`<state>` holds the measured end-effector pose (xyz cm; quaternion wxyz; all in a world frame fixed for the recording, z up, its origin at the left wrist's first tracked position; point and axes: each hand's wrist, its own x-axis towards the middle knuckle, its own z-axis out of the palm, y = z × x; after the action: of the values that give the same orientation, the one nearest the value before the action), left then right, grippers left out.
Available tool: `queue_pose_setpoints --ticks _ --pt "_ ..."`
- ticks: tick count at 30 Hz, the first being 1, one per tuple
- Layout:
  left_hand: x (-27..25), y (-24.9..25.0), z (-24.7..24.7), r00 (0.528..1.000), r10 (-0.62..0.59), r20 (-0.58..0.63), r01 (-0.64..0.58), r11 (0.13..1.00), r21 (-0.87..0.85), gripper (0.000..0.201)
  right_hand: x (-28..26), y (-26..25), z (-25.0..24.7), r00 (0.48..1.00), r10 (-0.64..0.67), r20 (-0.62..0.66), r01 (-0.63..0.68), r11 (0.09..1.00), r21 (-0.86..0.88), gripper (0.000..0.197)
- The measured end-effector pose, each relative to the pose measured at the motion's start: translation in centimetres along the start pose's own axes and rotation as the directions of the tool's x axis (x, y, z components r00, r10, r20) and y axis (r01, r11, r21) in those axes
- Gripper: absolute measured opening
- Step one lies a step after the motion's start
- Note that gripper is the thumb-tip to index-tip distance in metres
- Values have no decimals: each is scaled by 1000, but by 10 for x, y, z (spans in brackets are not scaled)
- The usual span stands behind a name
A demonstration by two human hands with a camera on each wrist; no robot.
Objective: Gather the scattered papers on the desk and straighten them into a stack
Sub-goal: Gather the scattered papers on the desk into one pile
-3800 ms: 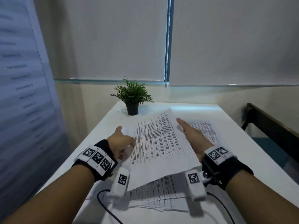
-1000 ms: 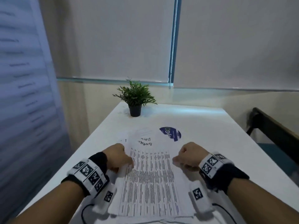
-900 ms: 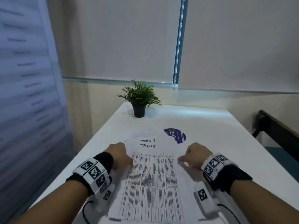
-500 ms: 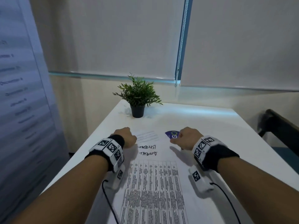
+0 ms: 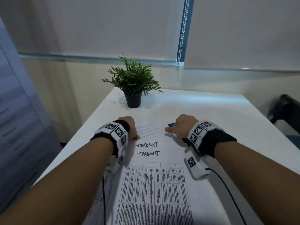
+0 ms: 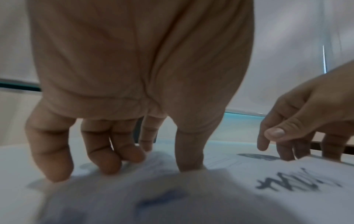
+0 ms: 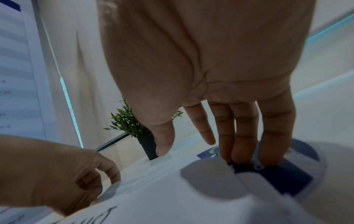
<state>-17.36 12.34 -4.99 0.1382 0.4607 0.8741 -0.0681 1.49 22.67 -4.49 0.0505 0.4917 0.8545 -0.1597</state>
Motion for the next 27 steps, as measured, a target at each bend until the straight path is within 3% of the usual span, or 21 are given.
queue_pose_setpoints --ticks 2,4,6,7,9,11,13,15,17,19,20,23,25,27 --pt "-2 1 -2 999 29 40 -30 999 19 41 0 5 2 1000 16 -4 -16 999 46 57" --pt "-8 1 -5 998 67 9 -67 997 -34 24 -7 8 1 1000 0 -3 0 997 72 56" --pt "-16 1 -9 976 146 -162 -176 966 -188 27 -15 15 -3 1000 -16 -12 18 989 148 62" --pt "-23 4 -14 940 186 -287 -265 926 -268 30 -20 21 -5 999 -9 -31 16 975 223 76" --pt "-44 12 -30 810 239 -535 -459 827 -326 31 -32 30 -12 994 6 -113 39 916 400 104" --pt "-66 19 -54 647 261 -717 -596 759 -261 30 -46 35 -22 966 -11 -258 159 813 560 107" --pt "-89 24 -78 479 326 -815 -680 725 -109 26 -65 35 -34 908 -14 -420 332 636 697 87" --pt "-112 26 -97 356 376 -856 -703 711 19 26 -86 32 -48 840 14 -542 476 460 750 59" --pt "-137 25 -111 266 373 -889 -722 688 72 30 -103 28 -61 782 35 -622 559 401 725 27" --pt "-161 21 -121 207 312 -927 -755 654 51 41 -121 25 -72 737 50 -674 599 412 686 13" --pt "-171 17 -125 220 260 -940 -759 651 3 51 -128 25 -75 725 53 -686 613 402 680 13" --pt "-193 0 -124 363 71 -929 -718 657 -230 89 -152 23 -81 731 33 -682 634 337 696 9" --pt "-205 -10 -113 492 -30 -870 -683 607 -407 107 -166 22 -84 777 24 -629 605 251 756 18" --pt "-212 -21 -95 679 -66 -731 -585 552 -593 112 -176 21 -80 859 -2 -512 504 179 845 23"
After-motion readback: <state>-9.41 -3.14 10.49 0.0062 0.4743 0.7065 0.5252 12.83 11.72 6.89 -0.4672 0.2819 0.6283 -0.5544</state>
